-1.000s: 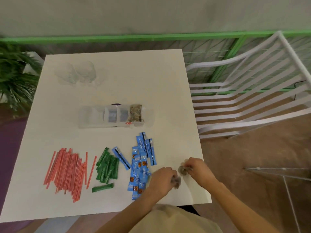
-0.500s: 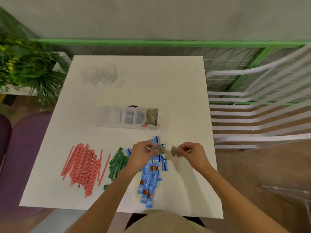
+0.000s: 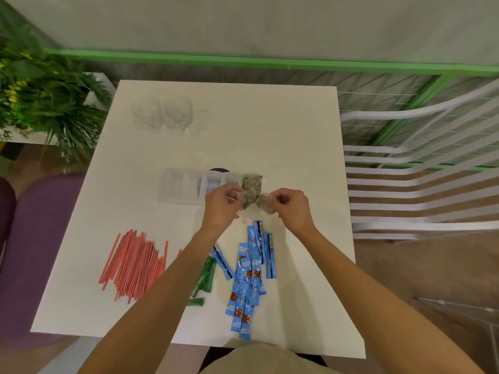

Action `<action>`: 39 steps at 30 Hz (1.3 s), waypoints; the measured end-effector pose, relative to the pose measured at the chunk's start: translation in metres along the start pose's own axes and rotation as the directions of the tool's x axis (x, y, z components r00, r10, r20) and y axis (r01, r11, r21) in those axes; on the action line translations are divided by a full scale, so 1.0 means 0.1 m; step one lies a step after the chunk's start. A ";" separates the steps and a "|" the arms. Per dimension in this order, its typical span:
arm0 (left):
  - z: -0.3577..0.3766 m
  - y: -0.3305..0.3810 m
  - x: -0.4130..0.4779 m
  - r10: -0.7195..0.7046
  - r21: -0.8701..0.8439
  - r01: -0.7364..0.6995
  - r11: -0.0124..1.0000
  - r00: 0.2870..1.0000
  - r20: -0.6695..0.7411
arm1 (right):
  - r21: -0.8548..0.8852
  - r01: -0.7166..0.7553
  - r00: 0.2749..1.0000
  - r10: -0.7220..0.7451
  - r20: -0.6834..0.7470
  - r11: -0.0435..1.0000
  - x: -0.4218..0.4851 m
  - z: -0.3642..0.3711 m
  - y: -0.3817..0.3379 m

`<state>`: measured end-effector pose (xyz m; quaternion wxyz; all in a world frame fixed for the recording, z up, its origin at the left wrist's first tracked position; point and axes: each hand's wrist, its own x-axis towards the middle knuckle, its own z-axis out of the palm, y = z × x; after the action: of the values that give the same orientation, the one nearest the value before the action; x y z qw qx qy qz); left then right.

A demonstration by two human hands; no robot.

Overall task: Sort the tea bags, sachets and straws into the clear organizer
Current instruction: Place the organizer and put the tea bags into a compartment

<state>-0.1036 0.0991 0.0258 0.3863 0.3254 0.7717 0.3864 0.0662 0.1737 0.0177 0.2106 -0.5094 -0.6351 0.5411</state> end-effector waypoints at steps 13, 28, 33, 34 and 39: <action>0.02 0.09 0.53 0.063 -0.013 -0.064 0.998 0.995 -0.082 | -0.308 0.042 0.999 -0.030 0.045 0.950 0.34 0.29 -0.07; 0.03 -0.06 0.68 0.200 0.552 -0.236 0.800 0.972 0.126 | -0.566 0.039 0.997 0.004 0.074 0.823 0.45 0.34 -0.03; 0.01 -0.06 0.61 0.364 0.517 -0.336 0.788 0.930 0.051 | -0.440 0.026 1.000 -0.021 0.017 0.897 0.33 0.15 0.02; 0.01 -0.07 0.59 0.397 0.513 -0.369 0.775 0.916 0.059 | -0.427 0.020 1.000 -0.015 0.014 0.904 0.31 0.11 0.04; 0.11 -0.10 0.58 0.396 0.555 -0.405 0.727 0.907 0.142 | -0.316 -0.026 1.000 0.025 -0.005 0.948 0.18 -0.07 0.10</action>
<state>-0.1245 0.1442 -0.0073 0.1834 0.5873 0.7603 0.2082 0.0685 0.1916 0.0061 0.1197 -0.5450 -0.7067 0.4350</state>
